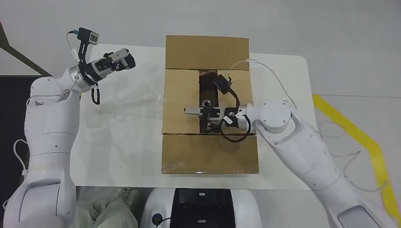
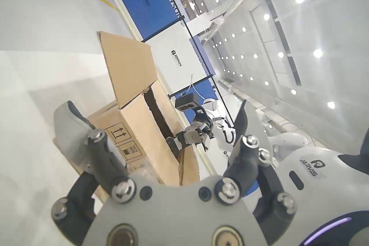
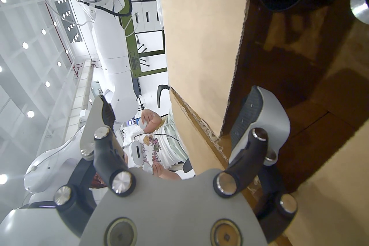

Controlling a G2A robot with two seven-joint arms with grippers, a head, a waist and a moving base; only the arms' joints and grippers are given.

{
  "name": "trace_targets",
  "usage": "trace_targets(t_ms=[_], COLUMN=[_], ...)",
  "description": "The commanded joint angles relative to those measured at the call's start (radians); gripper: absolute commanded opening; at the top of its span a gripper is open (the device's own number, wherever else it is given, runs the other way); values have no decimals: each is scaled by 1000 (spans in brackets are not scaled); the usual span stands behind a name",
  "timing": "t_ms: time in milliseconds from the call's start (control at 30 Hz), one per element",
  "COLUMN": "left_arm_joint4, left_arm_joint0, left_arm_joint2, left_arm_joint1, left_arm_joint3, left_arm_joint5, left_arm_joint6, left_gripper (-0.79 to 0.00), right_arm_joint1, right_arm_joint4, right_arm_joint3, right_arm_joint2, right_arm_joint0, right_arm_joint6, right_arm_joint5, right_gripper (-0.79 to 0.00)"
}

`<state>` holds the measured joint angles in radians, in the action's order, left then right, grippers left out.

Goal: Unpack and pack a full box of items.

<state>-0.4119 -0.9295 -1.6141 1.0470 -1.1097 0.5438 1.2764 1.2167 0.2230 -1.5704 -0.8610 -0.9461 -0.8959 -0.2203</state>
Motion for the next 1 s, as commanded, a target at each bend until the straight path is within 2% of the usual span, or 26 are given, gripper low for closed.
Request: trace_targets(t_ms=[0,300,467,733,967], left_arm_joint4=[0,0,0,0,0], left_arm_joint0=[0,0,0,0,0], left_arm_joint2=[0,0,0,0,0], left_arm_joint1=[0,0,0,0,0], left_arm_joint3=[0,0,0,0,0], left_arm_joint5=[0,0,0,0,0], left_arm_joint6=[0,0,0,0,0], left_gripper=[0,0,0,0,0], right_arm_joint1=[4,22,19,21,58], right_arm_joint4=[11,74,89,75,86], right_arm_joint3=[13,43,-1,-99,-56], right_arm_joint2=[9,29,6,-2,83], right_arm_joint0=[8,19,5,-9,70], right_arm_joint6=[-3,12,5,25,60], right_arm_joint5=[5,55,87,199,260], right_gripper=[0,0,0,0,0])
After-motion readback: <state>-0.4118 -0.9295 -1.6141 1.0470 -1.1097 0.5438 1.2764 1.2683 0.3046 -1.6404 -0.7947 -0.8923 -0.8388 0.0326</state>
